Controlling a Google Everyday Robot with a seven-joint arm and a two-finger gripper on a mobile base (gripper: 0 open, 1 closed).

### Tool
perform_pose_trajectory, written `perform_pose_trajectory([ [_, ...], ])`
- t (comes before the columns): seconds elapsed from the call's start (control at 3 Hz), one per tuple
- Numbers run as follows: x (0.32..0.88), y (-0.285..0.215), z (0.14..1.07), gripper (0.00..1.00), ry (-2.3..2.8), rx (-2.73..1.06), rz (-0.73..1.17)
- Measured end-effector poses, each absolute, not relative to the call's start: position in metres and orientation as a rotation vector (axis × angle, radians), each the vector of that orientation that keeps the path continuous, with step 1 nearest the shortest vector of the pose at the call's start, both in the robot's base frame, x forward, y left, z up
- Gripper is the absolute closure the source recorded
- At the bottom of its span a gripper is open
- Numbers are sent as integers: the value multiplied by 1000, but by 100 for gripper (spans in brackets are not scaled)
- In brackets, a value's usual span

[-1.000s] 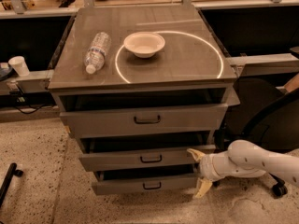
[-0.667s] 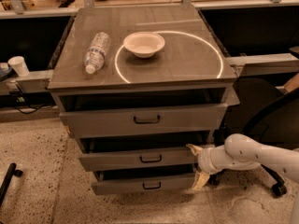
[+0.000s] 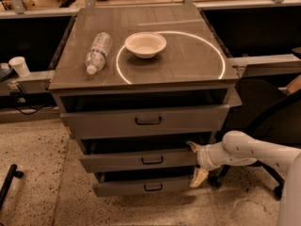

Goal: Open middle drawer

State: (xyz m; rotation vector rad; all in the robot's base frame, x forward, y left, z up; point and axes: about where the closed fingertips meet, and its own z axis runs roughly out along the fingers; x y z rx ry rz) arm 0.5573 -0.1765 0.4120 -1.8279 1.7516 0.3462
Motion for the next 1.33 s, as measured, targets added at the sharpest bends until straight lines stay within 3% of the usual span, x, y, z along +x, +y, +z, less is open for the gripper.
perform_pose_trajectory([
  [0.33, 562, -174, 409, 16, 1761, -1824, 343],
  [0.67, 563, -173, 409, 39, 1763, -1823, 341],
  [1.0, 561, -166, 413, 54, 1749, -1832, 338],
  [1.33, 561, -166, 419, 35, 1749, -1832, 338],
])
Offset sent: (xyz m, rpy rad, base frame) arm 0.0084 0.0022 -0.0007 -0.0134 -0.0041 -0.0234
